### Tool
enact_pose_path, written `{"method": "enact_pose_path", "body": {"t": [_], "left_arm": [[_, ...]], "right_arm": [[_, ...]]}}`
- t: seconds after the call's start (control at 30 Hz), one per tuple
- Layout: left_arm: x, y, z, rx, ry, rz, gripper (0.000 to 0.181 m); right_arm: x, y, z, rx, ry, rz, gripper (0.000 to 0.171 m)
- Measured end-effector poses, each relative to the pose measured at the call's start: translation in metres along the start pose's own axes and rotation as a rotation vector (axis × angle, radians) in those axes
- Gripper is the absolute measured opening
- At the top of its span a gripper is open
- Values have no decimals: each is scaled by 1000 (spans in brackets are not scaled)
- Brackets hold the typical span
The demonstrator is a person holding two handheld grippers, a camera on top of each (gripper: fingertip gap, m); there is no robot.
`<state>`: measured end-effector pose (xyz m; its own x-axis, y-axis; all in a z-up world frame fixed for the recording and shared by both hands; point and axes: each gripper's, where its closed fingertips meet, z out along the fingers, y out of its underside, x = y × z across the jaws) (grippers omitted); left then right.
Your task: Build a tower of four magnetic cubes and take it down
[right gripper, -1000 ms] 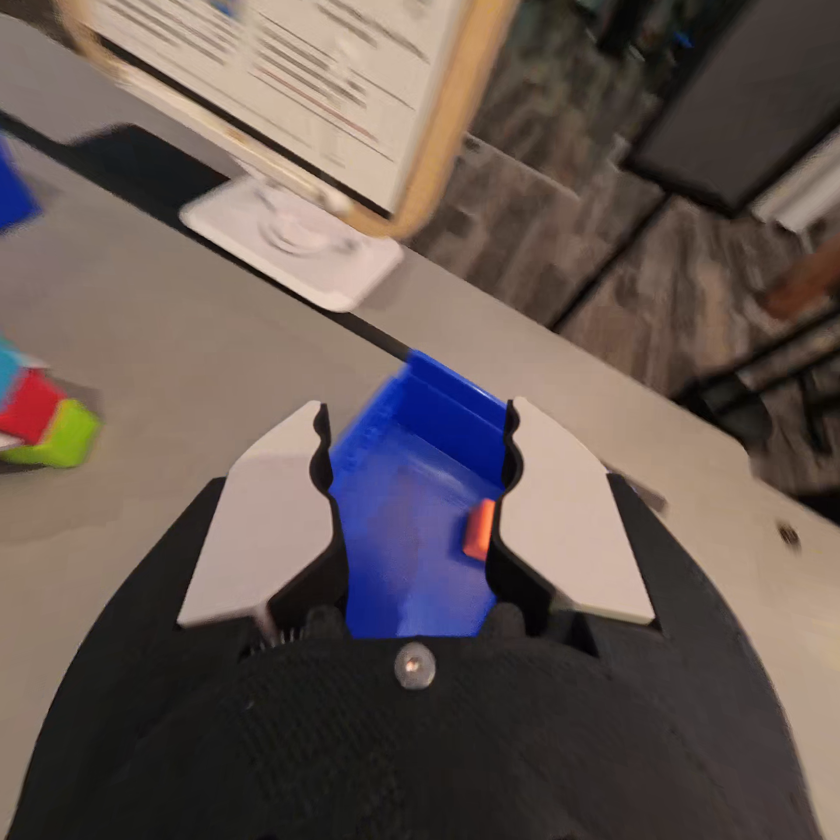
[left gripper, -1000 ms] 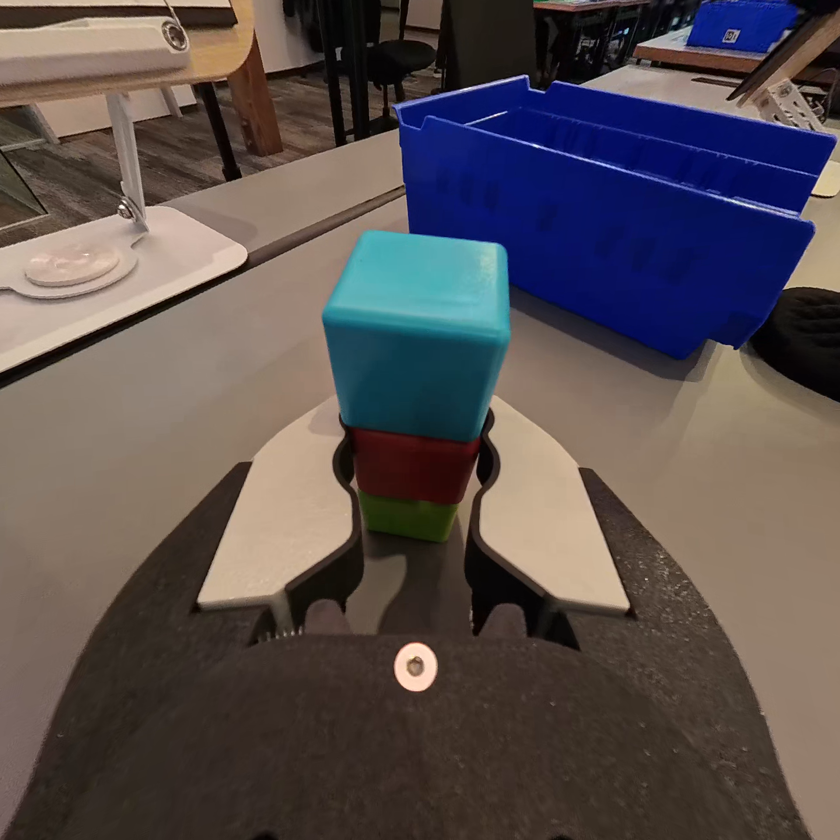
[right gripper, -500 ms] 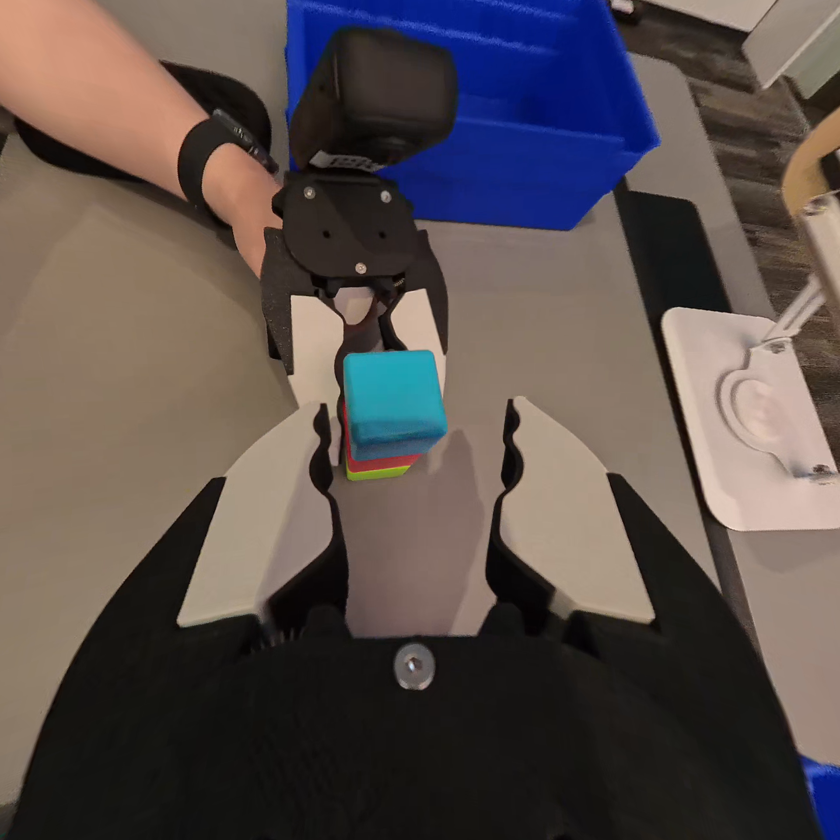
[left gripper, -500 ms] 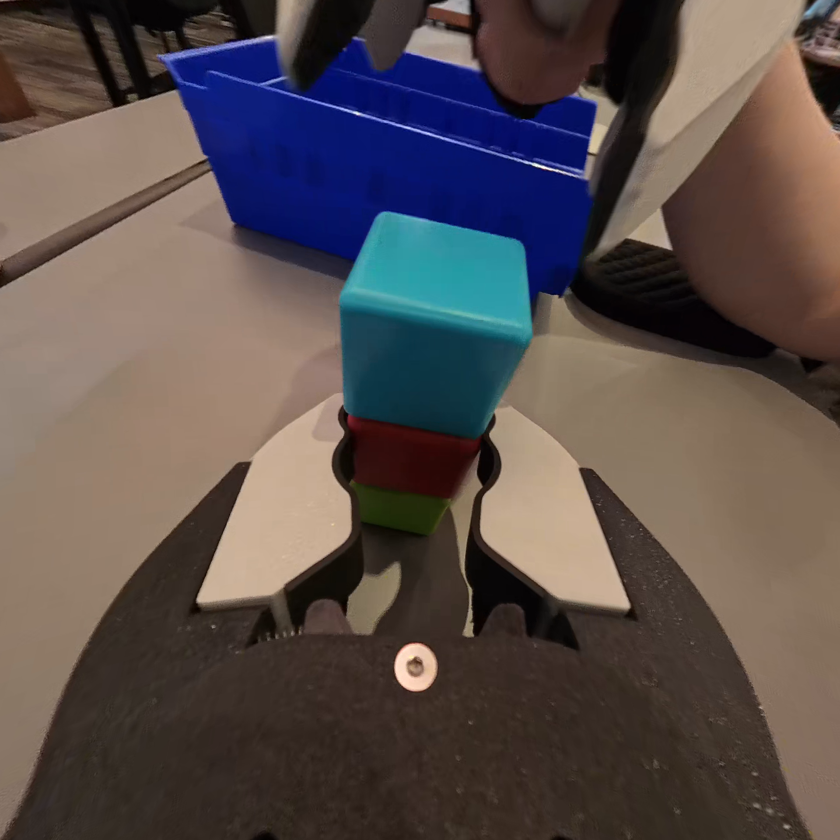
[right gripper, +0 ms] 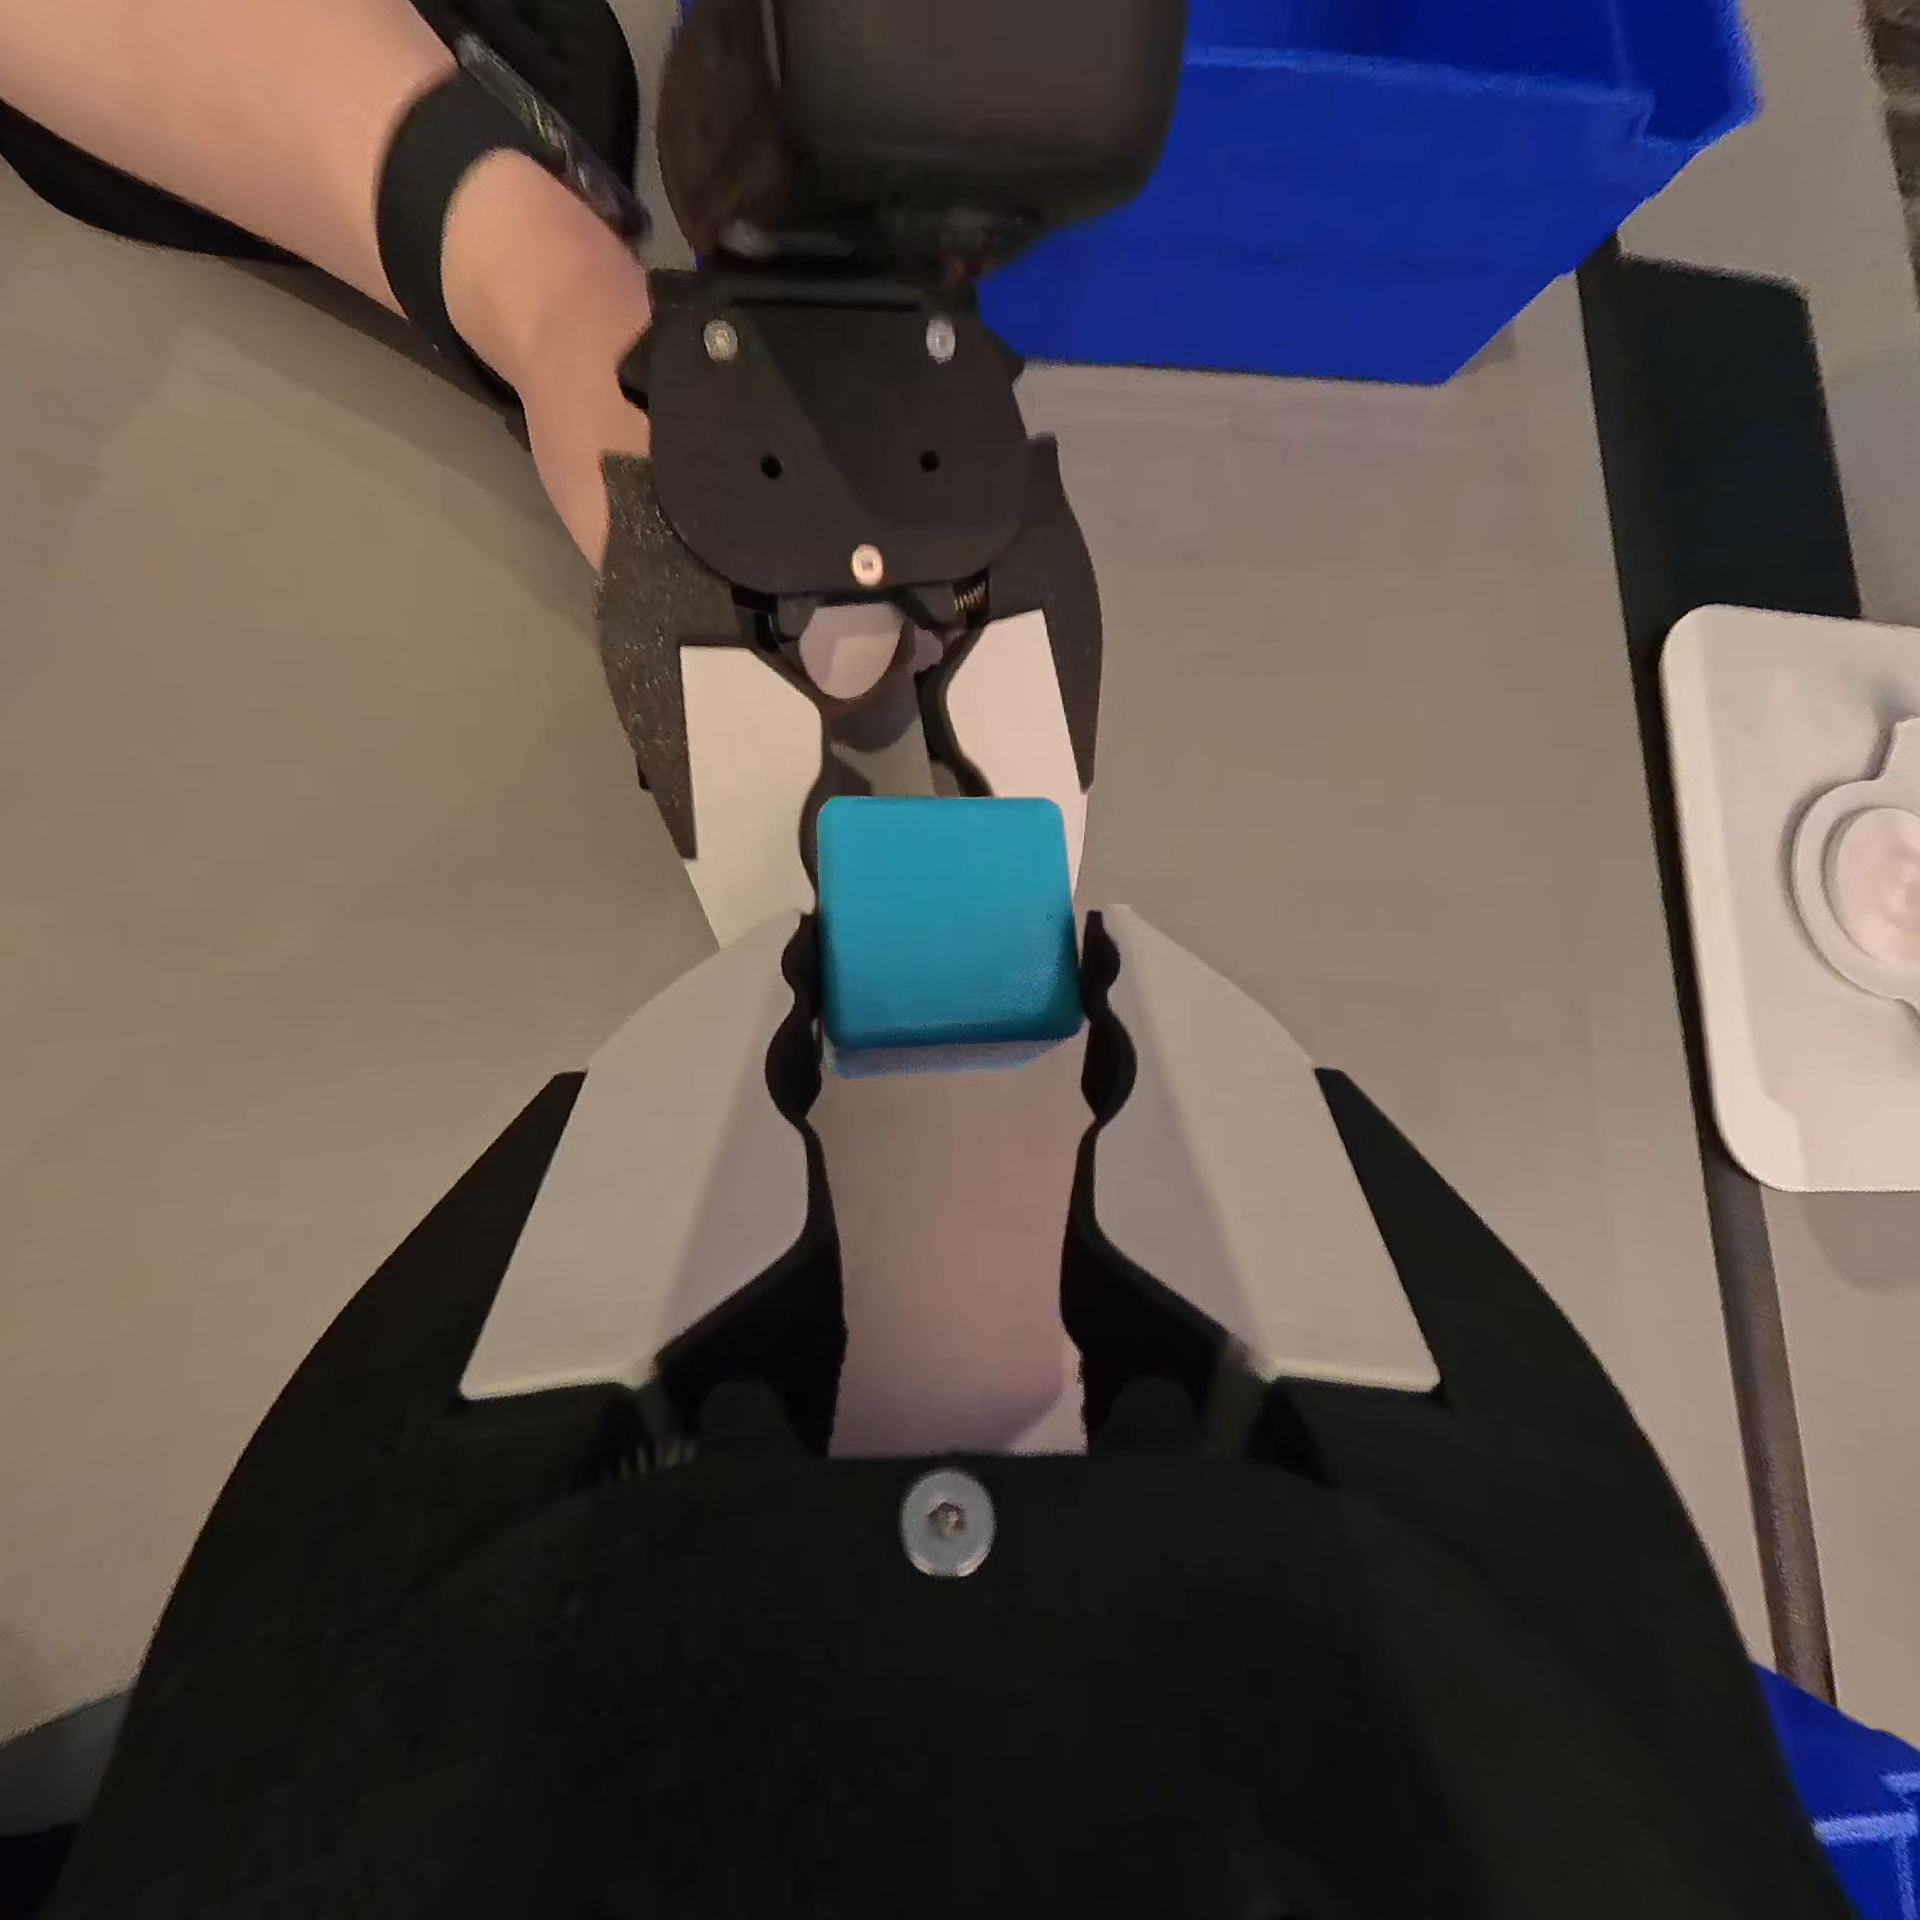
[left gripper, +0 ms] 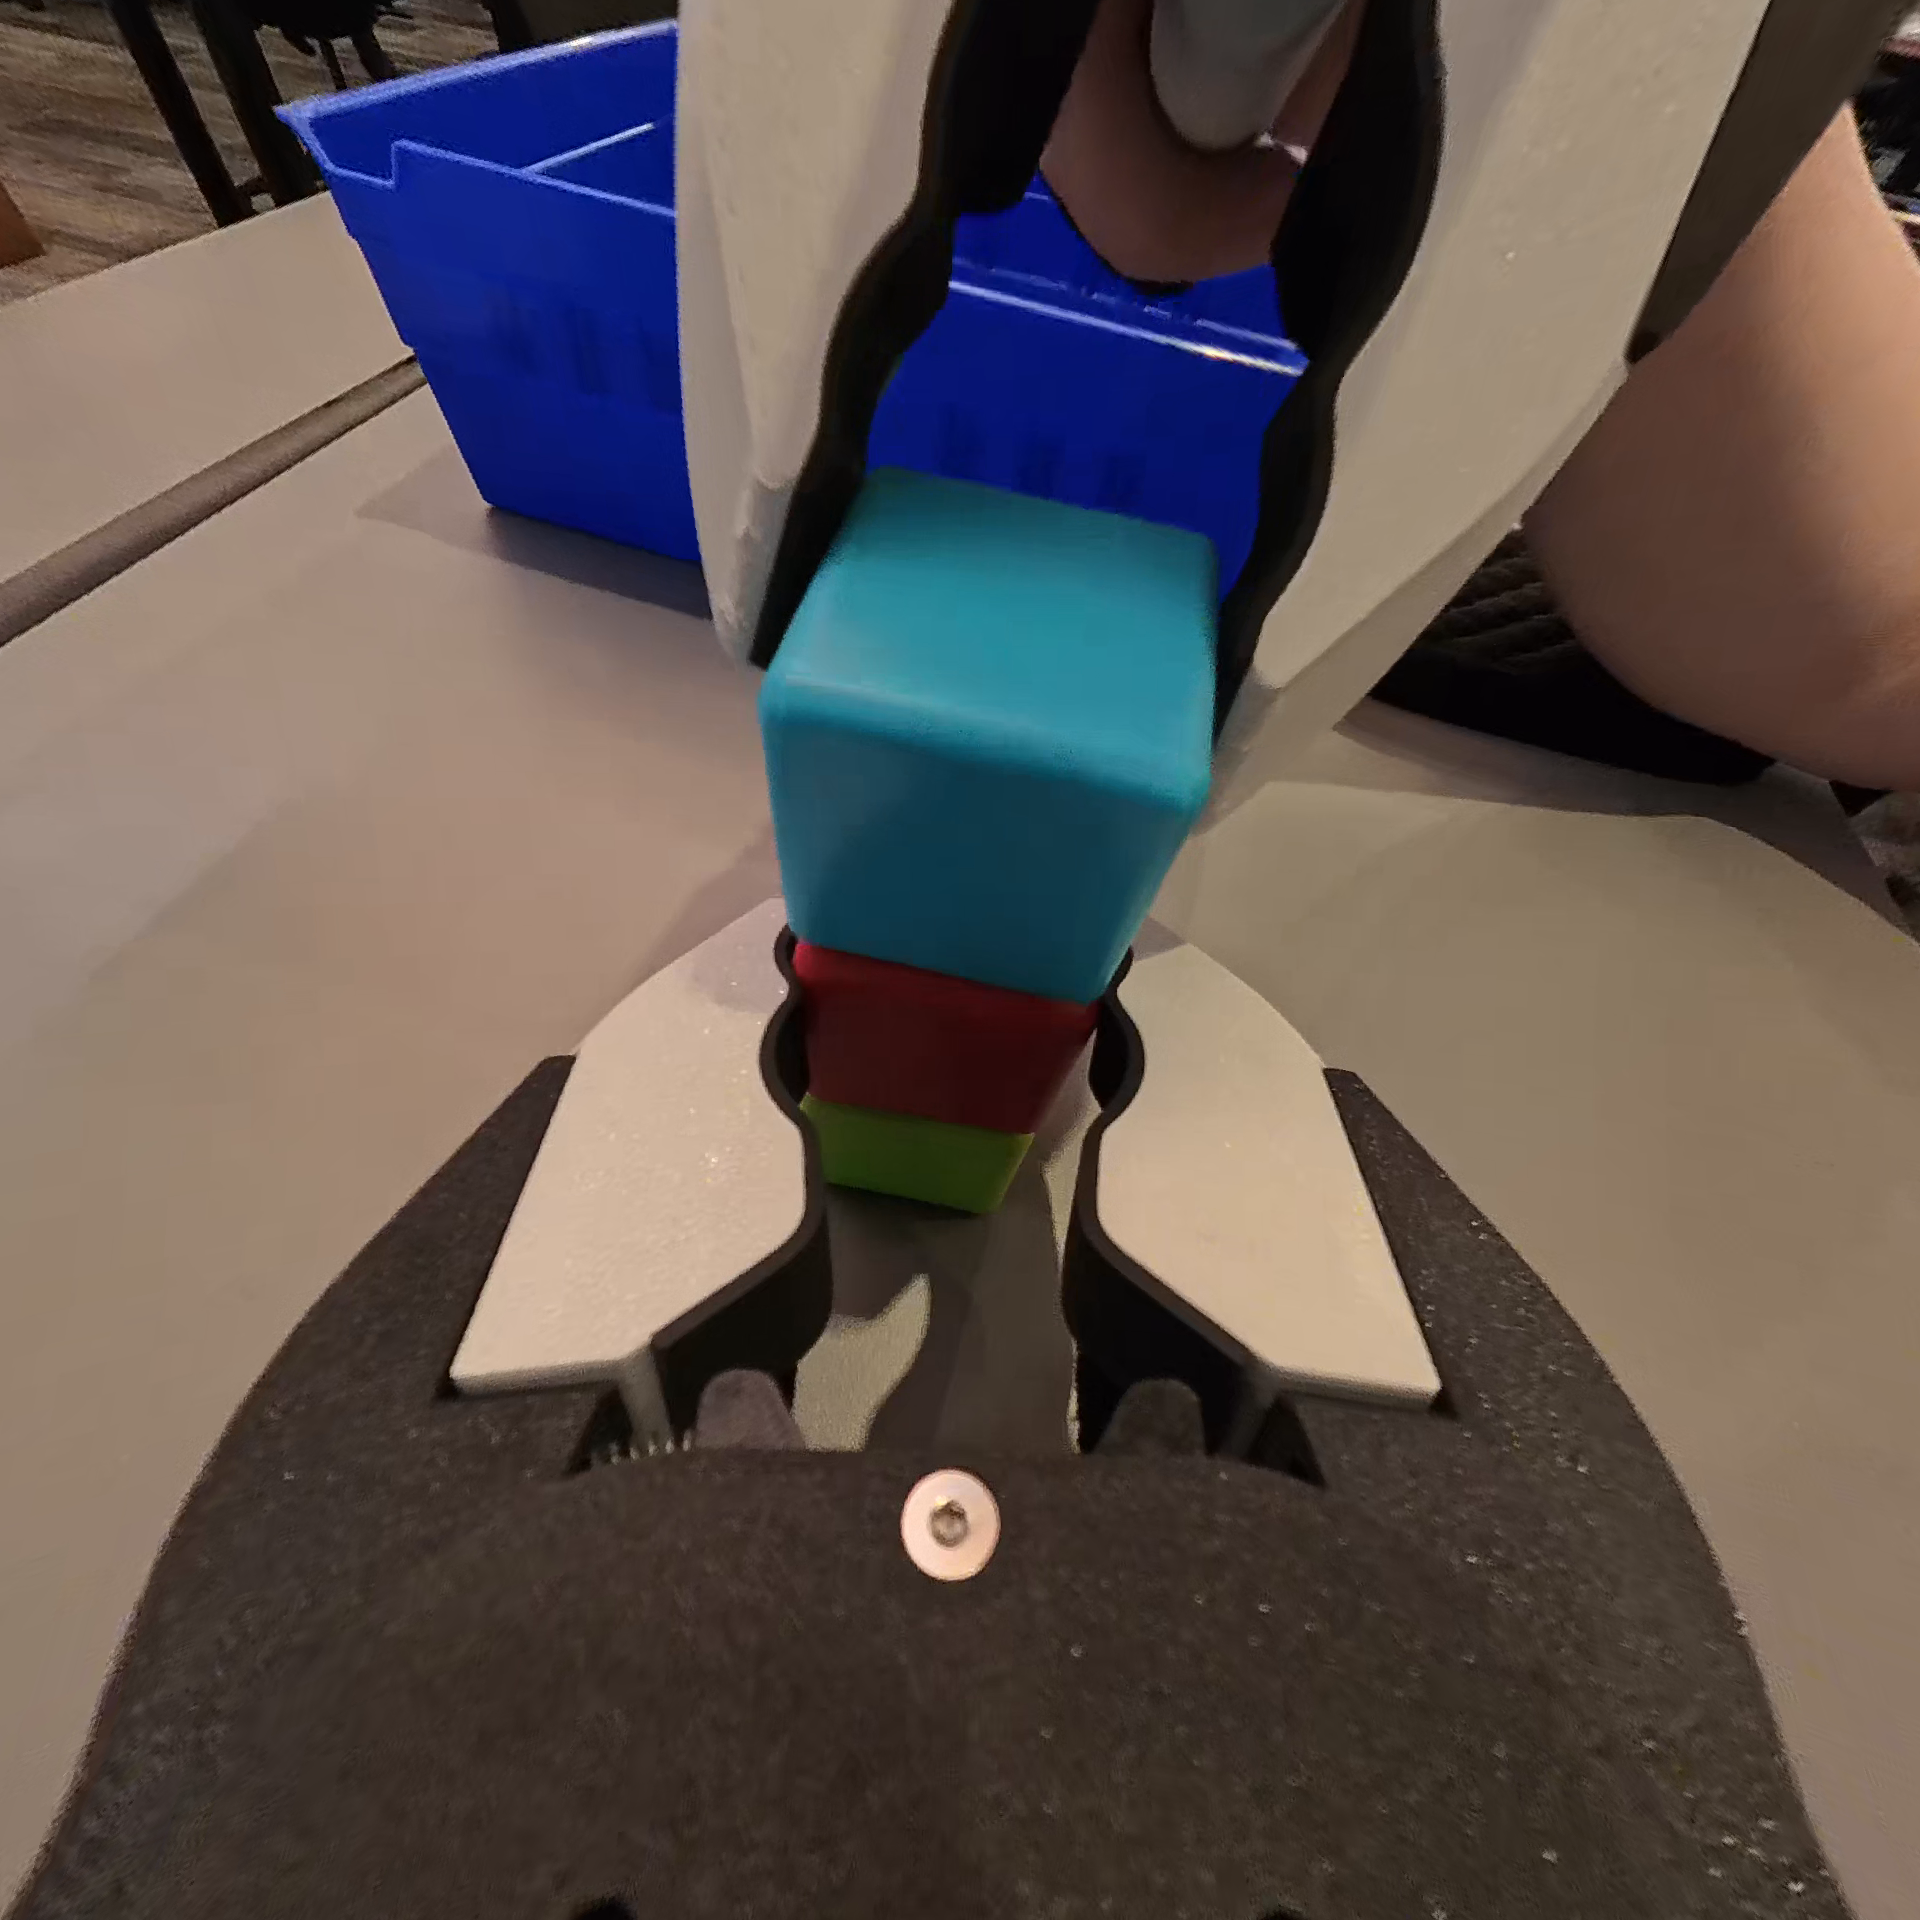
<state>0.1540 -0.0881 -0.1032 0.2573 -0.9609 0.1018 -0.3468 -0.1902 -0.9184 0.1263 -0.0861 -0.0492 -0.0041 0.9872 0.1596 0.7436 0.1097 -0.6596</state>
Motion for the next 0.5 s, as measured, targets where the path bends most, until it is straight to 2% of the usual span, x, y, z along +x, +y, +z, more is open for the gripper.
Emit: {"method": "enact_pose_path", "body": {"t": [0.13, 0.27, 0.37, 0.43, 0.5], "left_arm": [[0, 0, 0, -1, 2, -1, 52], [0, 0, 0, 6, 0, -3, 52], [0, -1, 1, 10, -1, -6, 52], [0, -1, 1, 13, 1, -6, 52], [0, -1, 1, 14, 2, -6, 52]], "right_arm": [[5, -22, -41, 140, 47, 25, 49], [53, -1, -117, 190, 372, 115, 49], [101, 57, -168, 206, 606, 327, 49], [123, 107, -171, 168, 649, 474, 49], [141, 155, -158, 126, 662, 611, 50]]}}
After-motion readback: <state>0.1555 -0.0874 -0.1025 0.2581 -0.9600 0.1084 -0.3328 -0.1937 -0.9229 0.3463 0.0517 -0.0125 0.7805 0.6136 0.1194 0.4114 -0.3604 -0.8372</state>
